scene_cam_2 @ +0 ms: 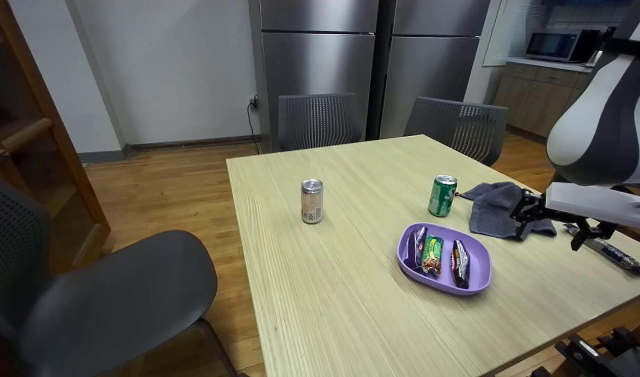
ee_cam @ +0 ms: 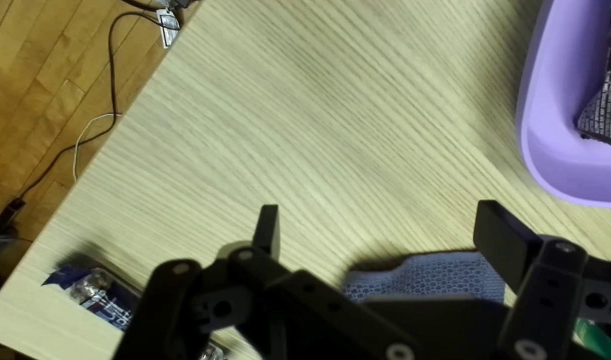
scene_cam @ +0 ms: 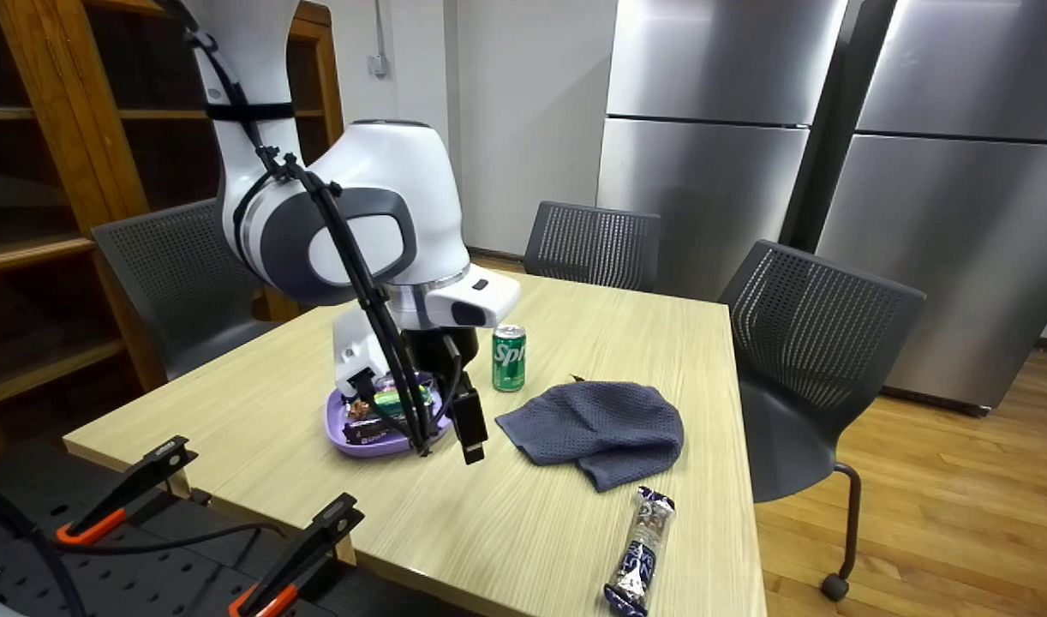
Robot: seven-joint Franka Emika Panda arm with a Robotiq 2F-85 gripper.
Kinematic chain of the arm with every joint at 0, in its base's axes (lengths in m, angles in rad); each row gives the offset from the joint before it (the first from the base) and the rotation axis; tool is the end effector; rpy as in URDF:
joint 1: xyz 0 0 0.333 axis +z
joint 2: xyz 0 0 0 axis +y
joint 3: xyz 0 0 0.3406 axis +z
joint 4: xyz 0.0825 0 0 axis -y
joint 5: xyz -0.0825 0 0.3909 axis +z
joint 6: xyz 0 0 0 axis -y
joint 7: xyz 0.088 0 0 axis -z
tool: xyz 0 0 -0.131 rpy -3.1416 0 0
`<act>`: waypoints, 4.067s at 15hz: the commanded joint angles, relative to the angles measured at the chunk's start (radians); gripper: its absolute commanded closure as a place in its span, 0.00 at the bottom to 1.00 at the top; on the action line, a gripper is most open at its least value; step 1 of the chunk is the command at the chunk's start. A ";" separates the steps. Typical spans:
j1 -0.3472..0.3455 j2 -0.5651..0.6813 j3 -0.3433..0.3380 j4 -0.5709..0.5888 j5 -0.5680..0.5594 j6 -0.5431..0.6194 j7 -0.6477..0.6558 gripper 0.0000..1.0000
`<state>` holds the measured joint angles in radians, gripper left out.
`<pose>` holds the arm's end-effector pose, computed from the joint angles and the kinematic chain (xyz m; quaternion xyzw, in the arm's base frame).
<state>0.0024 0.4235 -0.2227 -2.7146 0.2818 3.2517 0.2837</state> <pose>0.3816 -0.1280 0.1060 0.9251 -0.3703 0.0692 0.0489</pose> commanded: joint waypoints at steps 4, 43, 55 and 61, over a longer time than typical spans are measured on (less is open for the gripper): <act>-0.001 0.010 -0.003 0.058 0.001 -0.028 -0.006 0.00; -0.407 0.258 0.038 0.491 -0.101 -0.272 -0.215 0.00; -0.520 0.267 0.056 0.511 -0.133 -0.336 -0.390 0.00; -0.539 0.289 0.056 0.509 -0.167 -0.302 -0.432 0.00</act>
<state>-0.5132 0.6983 -0.1791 -2.2204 0.1414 2.9464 -0.1128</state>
